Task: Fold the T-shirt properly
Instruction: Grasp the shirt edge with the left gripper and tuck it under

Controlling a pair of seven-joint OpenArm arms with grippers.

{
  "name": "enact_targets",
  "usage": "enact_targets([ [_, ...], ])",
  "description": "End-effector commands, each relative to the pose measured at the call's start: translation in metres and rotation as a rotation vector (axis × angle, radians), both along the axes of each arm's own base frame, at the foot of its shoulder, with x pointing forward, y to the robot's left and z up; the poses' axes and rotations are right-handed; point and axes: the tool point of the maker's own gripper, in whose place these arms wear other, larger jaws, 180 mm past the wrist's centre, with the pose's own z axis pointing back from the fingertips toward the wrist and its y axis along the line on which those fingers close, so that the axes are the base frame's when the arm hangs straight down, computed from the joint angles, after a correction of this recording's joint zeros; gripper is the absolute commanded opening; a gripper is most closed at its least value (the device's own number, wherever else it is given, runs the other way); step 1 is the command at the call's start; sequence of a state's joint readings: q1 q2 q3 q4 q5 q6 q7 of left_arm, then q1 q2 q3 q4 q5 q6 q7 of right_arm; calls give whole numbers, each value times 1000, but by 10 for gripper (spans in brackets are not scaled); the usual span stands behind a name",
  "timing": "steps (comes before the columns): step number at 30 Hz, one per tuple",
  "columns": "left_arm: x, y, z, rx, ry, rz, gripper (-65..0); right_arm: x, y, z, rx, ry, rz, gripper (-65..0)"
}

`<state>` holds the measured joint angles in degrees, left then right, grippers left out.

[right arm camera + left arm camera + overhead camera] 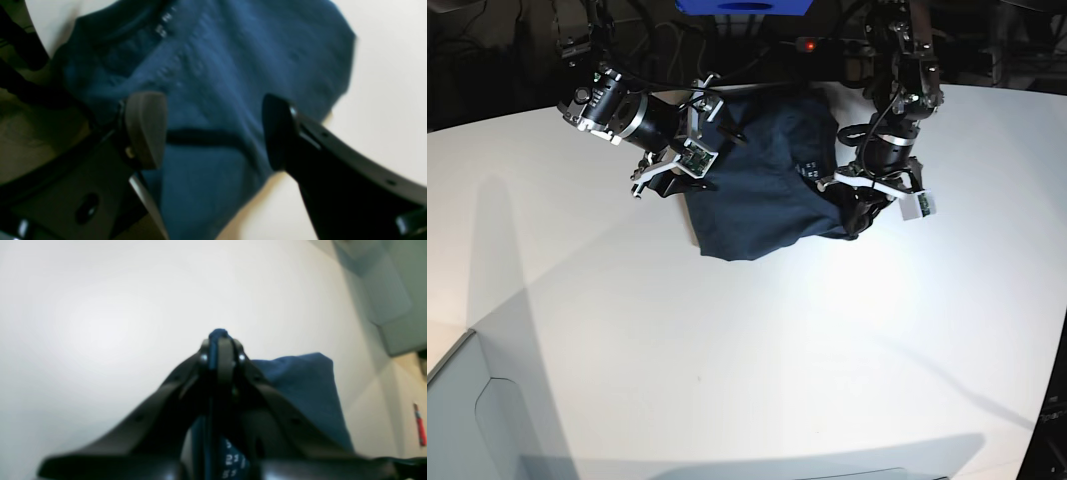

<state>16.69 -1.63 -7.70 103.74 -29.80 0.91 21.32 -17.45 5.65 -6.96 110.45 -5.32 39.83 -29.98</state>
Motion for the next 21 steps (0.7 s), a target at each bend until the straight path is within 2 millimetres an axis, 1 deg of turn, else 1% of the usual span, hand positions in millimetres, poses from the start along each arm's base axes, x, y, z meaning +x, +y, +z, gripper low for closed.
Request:
enact_targets([
  [1,5,-3,14,-12,-52,-4,-650,4,5,12,44,-31,4,-228],
  [3,2,-2,9,-13,-37,-4,-650,4,5,12,45,-31,4,-228],
  [6,0,-3,-4,-20,-5,-2,-650,5,5,13,45,-34,4,-228],
  [9,-3,-3,-21,-24,41,-1,-650,5,4,13,41,-34,5,-228],
  [11,-4,-1,-26,-24,55,7,-647,4,4,14,42,-37,6,-228],
  [14,-7,0,-30,-24,66,10,-543,4,4,14,41,-37,6,-228],
  [17,-8,1,-29,-22,64,11,-436,8,-7,12,28,-37,-30,-226],
  [18,-8,1,-28,-22,63,11,-412,10,-11,11,24,-37,-41,-226],
  [20,-6,2,-19,-17,40,13,-382,9,-21,8,12,-26,-69,-226],
  [21,-6,7,-14,-11,27,22,-371,8,-27,7,4,-22,-87,-226],
])
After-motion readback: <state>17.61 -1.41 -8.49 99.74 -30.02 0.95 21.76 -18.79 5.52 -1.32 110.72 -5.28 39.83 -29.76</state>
